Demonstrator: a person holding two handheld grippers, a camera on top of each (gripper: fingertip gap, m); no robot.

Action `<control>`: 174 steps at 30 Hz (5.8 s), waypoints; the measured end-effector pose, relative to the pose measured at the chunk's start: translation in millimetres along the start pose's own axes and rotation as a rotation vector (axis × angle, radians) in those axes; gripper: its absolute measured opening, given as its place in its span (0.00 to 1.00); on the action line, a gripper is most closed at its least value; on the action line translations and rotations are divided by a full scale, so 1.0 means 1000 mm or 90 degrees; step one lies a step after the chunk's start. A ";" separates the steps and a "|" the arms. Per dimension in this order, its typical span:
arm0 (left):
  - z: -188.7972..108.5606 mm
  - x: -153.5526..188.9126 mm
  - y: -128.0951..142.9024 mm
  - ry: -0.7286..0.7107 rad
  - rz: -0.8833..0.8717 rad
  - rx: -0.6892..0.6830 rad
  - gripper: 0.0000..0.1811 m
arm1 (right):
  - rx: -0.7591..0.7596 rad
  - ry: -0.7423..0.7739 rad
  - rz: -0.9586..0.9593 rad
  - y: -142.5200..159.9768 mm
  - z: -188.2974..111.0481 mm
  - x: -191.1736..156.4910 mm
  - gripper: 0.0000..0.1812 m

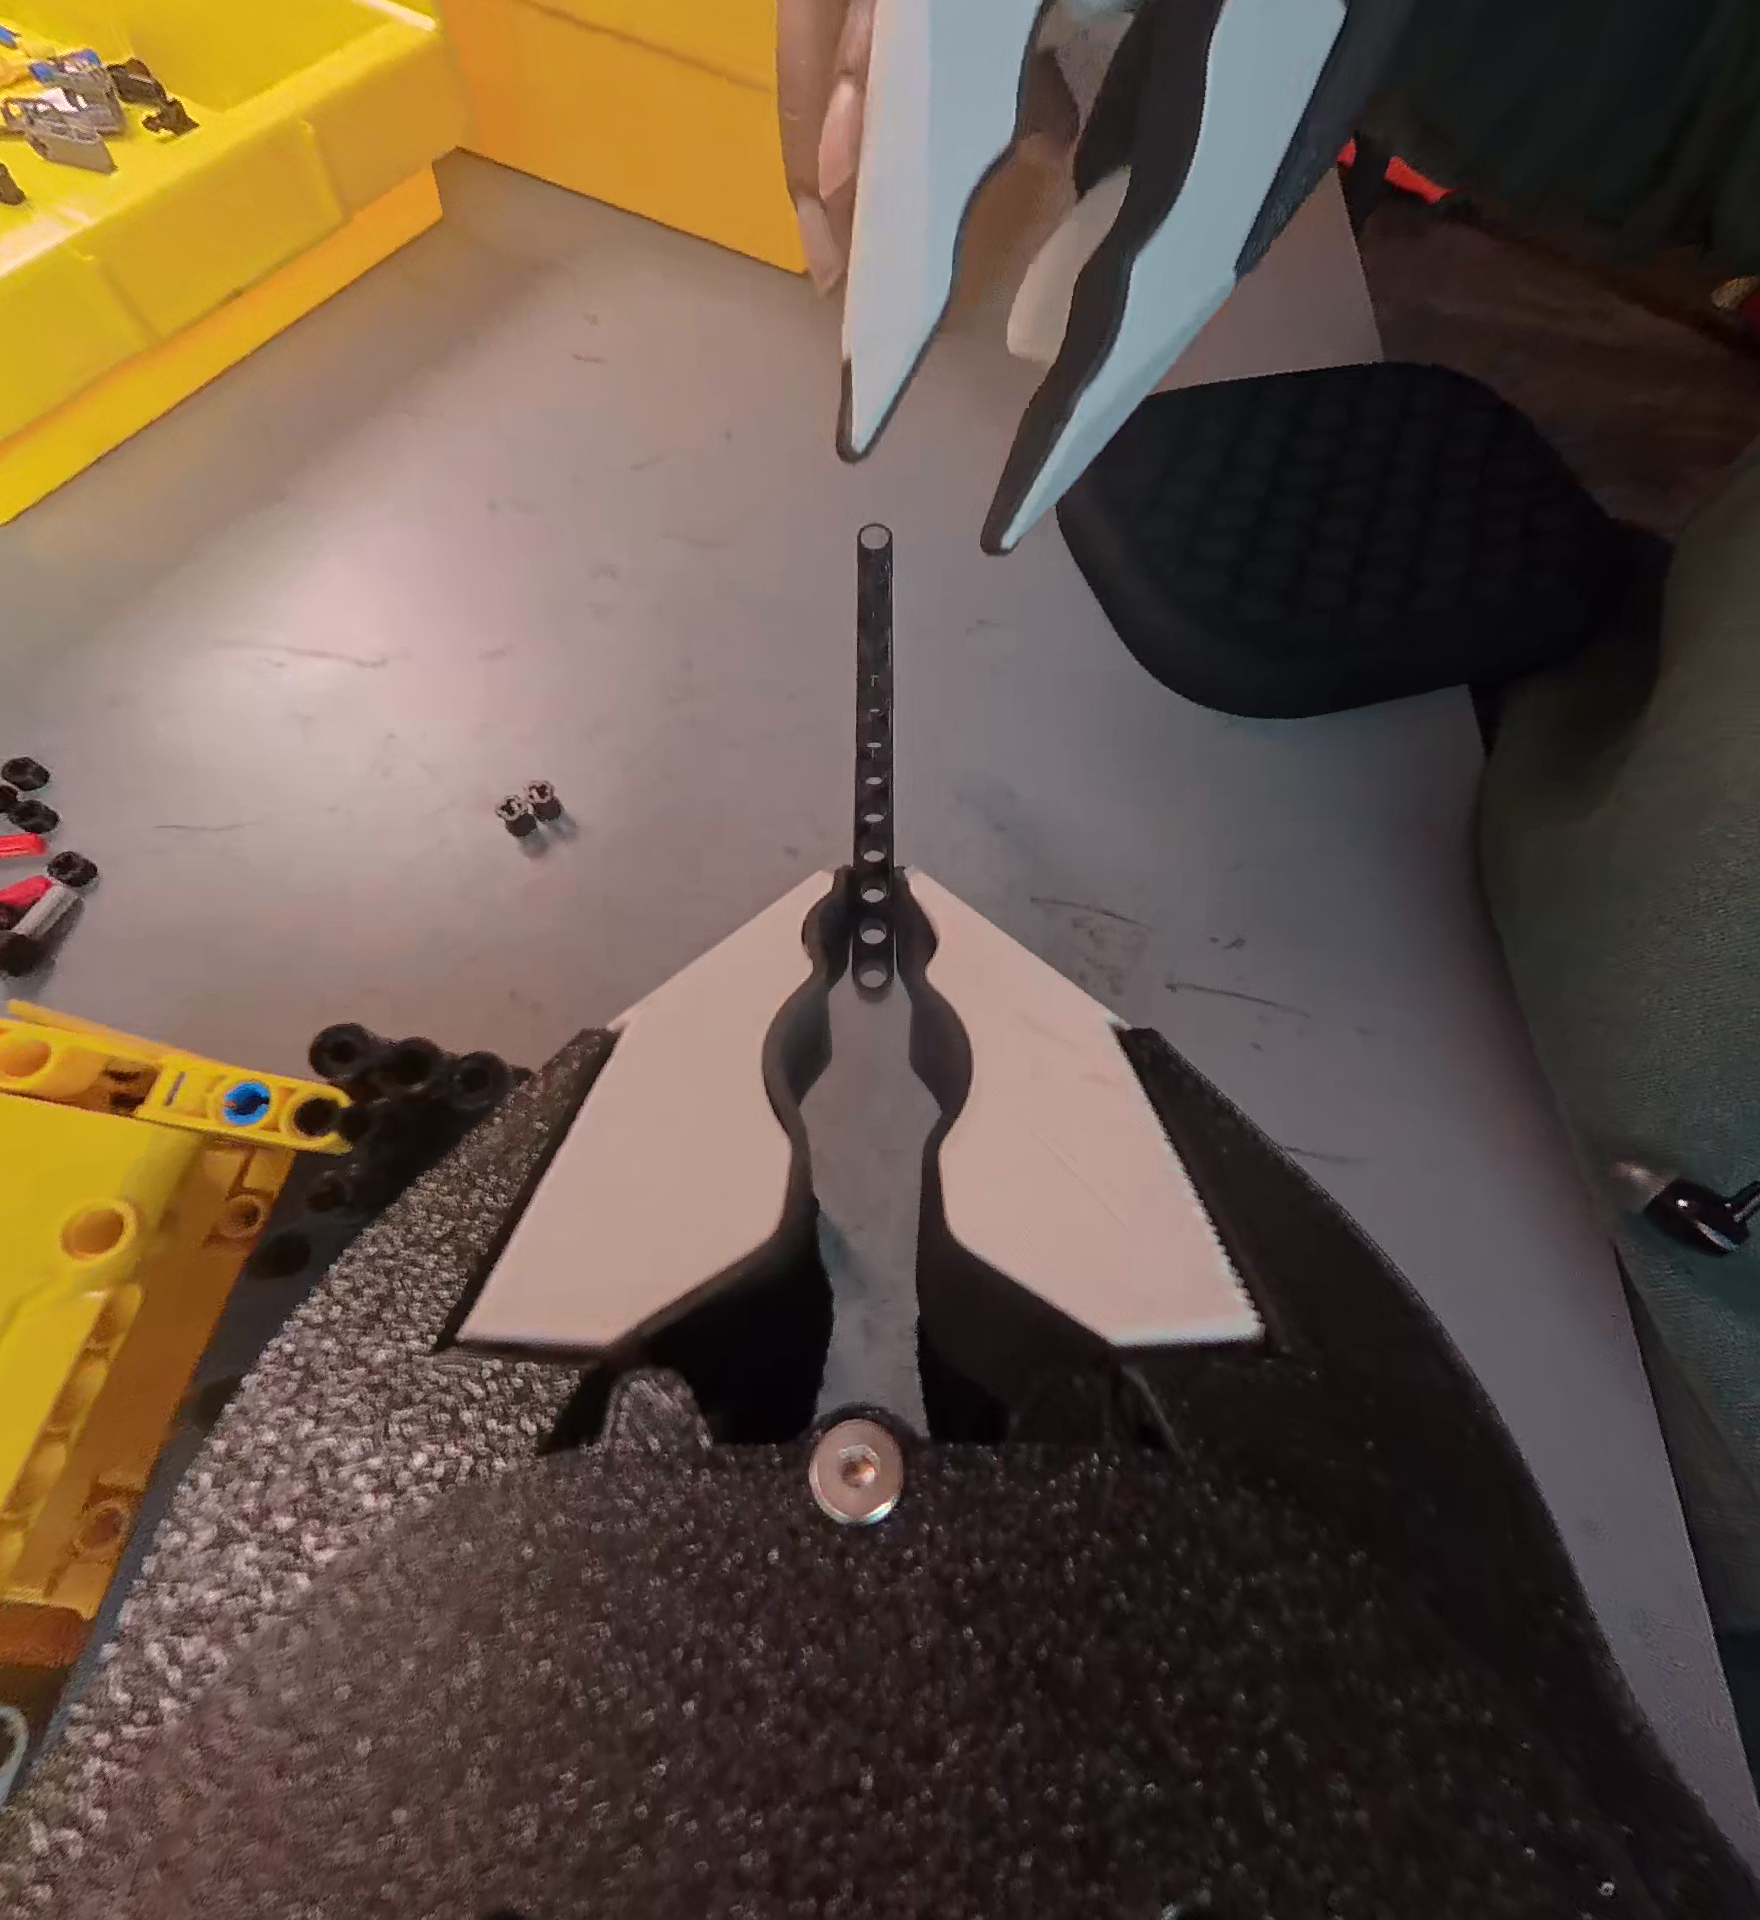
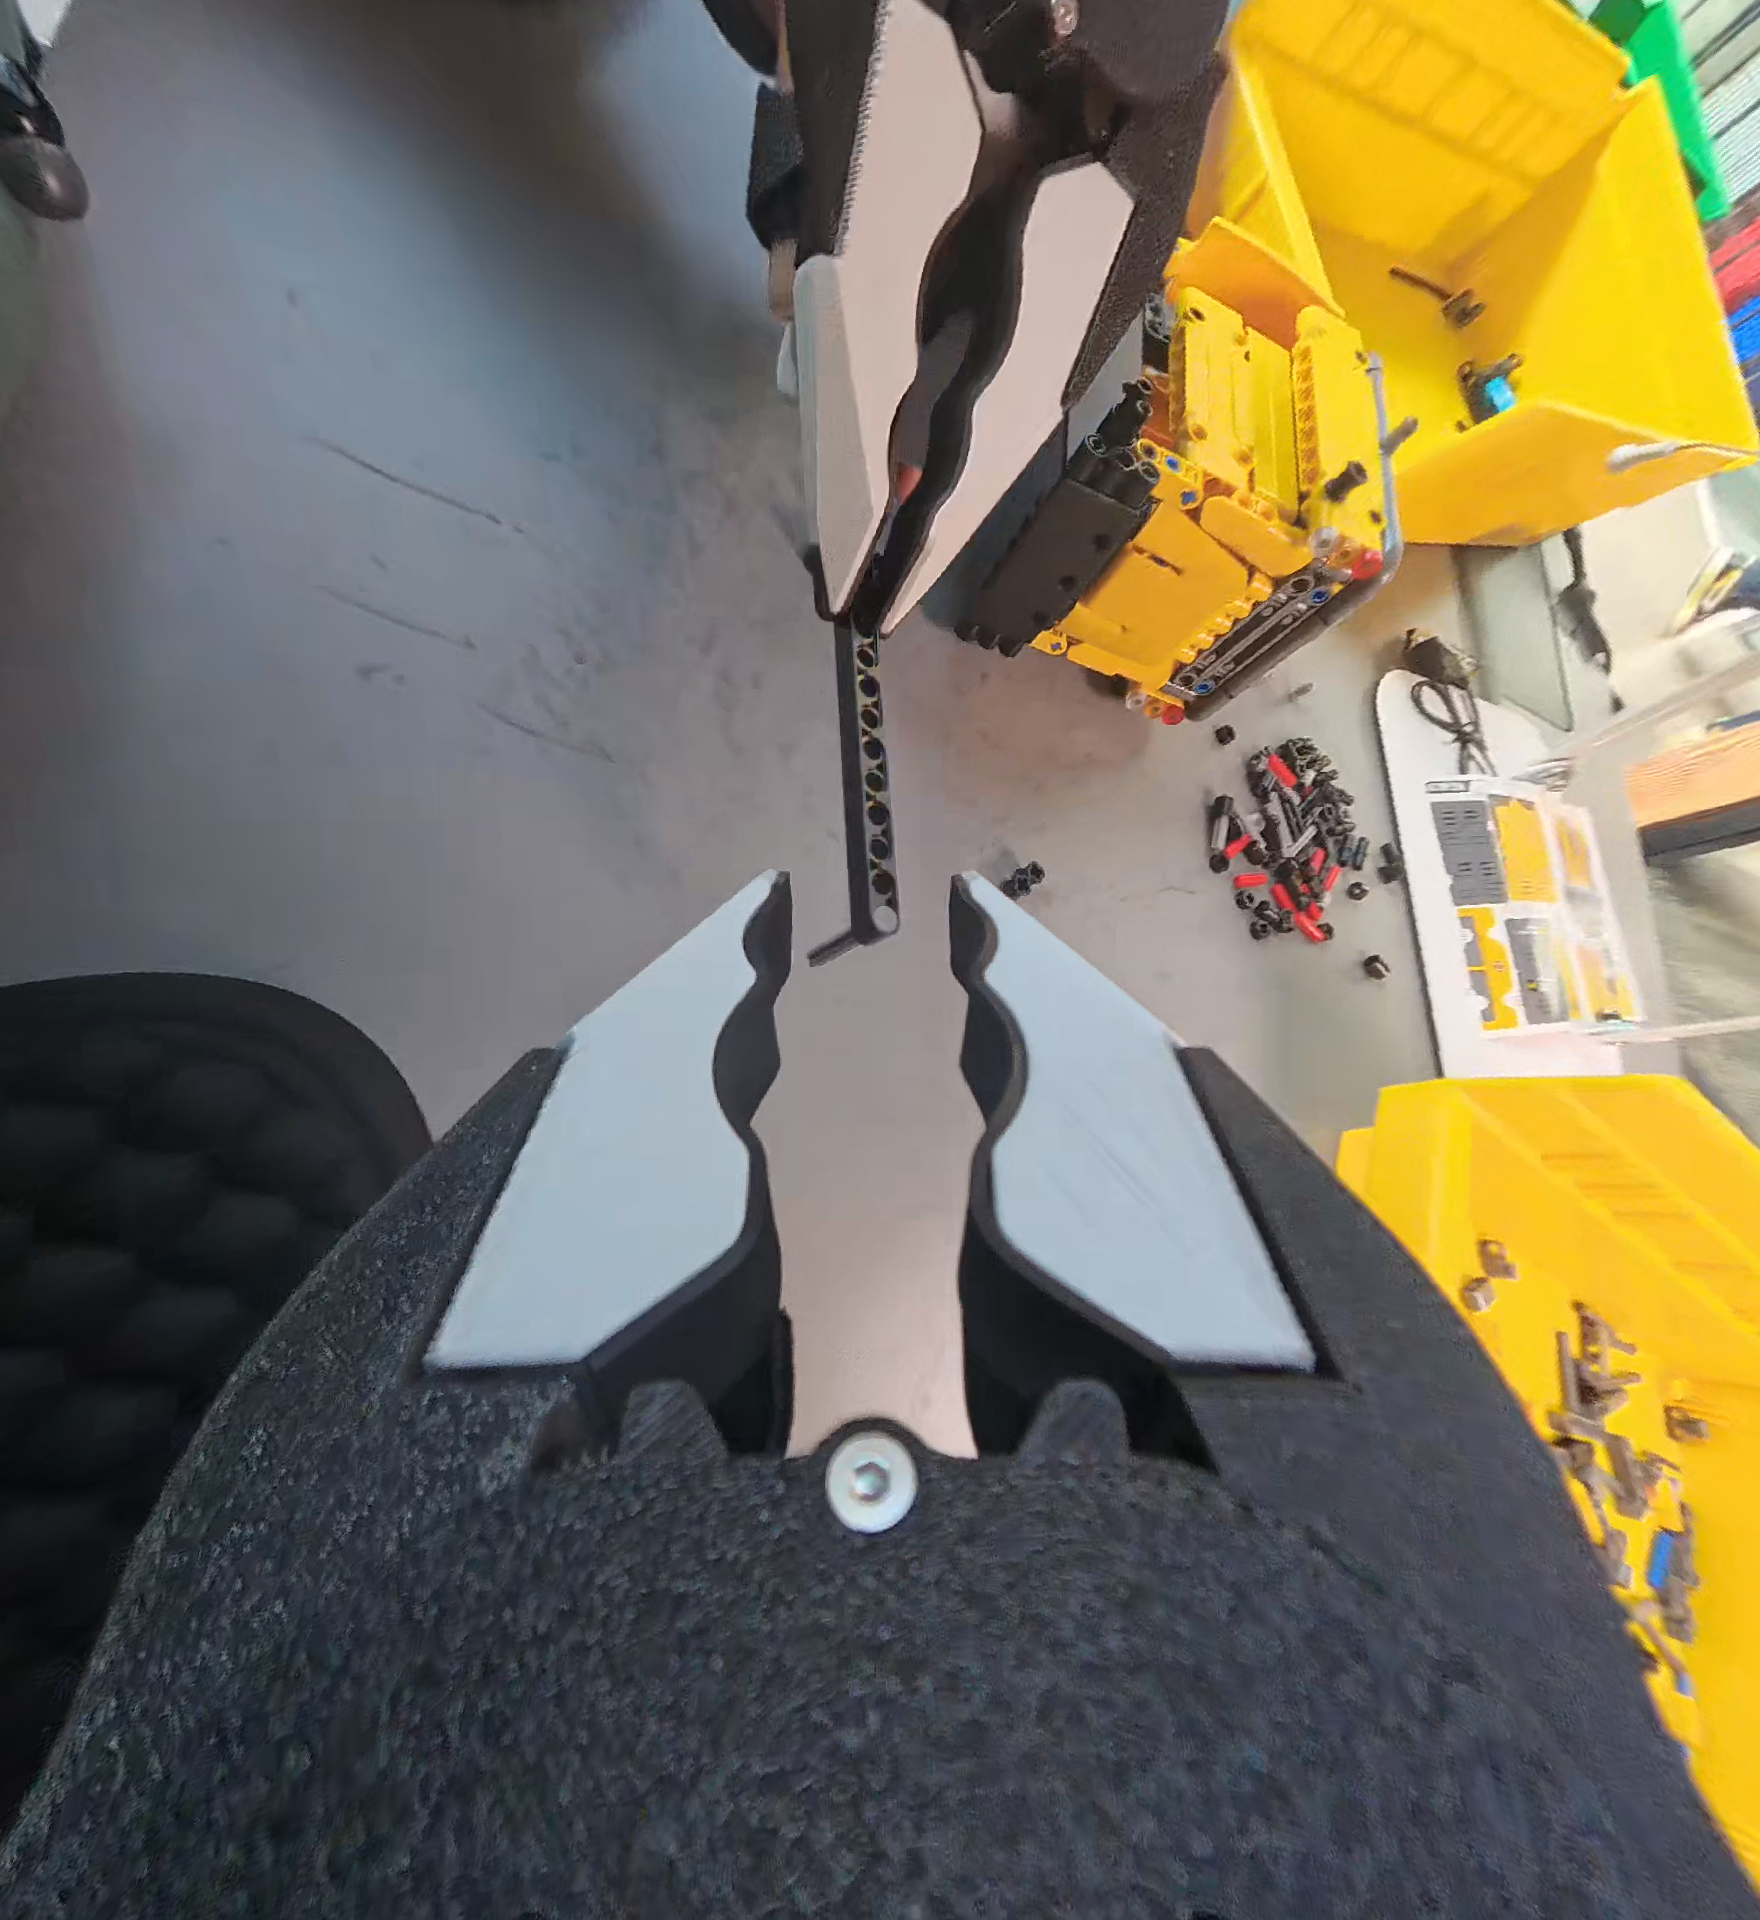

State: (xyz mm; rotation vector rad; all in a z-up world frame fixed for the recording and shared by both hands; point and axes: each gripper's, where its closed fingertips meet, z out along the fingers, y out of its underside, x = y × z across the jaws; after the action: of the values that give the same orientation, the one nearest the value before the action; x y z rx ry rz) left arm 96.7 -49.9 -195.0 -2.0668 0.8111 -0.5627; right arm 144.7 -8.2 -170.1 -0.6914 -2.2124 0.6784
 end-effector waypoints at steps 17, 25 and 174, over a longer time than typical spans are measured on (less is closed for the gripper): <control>-0.007 0.005 -0.005 0.015 -0.009 0.022 0.04 | -0.001 -0.019 0.011 -0.004 0.023 -0.002 0.05; -0.007 0.008 -0.016 -0.098 0.180 0.021 0.11 | 0.051 -0.048 0.089 -0.011 0.023 0.002 0.05; 0.024 0.018 0.045 -0.016 0.076 -0.150 0.04 | 0.014 -0.347 0.132 -0.003 0.040 -0.038 0.04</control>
State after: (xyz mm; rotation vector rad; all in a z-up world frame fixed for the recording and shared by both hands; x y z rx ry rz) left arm 108.5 -69.9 -243.6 -2.2138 1.0200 -0.3906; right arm 136.3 -45.4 -210.1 -0.8020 -2.6381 1.0988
